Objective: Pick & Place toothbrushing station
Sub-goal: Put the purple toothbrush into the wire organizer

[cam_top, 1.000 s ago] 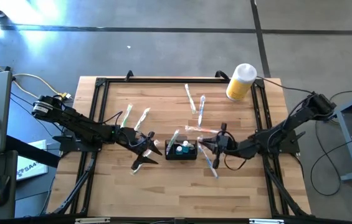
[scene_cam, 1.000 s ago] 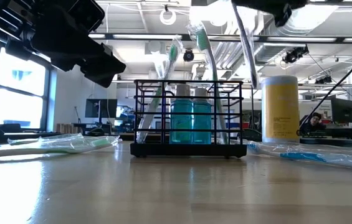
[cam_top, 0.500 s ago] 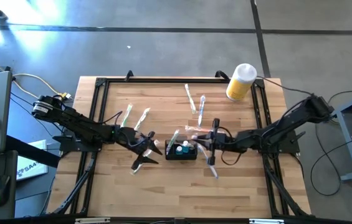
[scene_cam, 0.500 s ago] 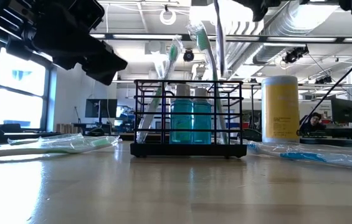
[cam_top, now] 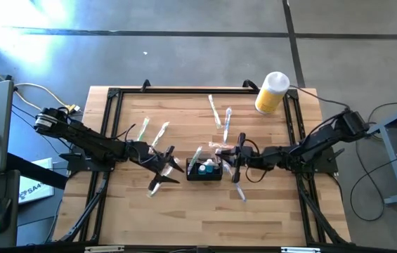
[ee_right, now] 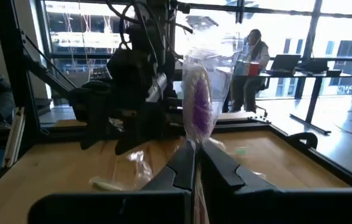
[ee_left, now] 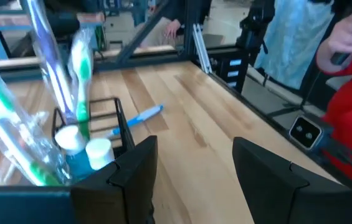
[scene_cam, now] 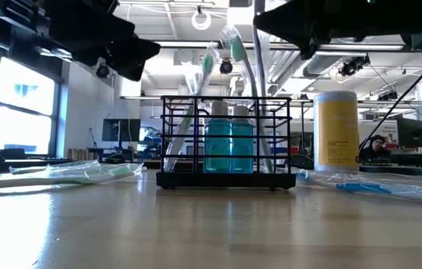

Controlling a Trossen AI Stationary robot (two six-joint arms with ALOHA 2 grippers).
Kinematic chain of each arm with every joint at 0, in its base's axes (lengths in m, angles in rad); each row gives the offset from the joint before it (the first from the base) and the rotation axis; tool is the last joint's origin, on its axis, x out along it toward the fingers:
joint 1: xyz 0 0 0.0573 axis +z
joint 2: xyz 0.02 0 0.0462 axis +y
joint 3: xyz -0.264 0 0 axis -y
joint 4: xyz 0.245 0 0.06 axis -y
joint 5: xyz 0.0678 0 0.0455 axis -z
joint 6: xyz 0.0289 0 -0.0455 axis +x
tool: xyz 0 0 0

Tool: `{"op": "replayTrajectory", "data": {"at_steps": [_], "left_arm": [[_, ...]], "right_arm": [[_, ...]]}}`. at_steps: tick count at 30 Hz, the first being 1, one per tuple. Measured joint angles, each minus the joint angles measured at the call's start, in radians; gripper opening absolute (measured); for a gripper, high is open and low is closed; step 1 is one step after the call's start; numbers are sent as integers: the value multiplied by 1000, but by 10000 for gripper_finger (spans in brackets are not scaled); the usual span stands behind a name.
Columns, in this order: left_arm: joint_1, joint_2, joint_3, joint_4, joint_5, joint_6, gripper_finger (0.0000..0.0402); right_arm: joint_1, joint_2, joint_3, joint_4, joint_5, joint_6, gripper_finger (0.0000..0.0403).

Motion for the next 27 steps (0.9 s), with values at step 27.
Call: {"op": "replayTrajectory", "data": {"at_steps": [27], "left_arm": [[-7, 1, 0, -54, -92, -179, 204]], "right_arm": [[-19, 275, -39, 307, 24, 13, 4]]}}
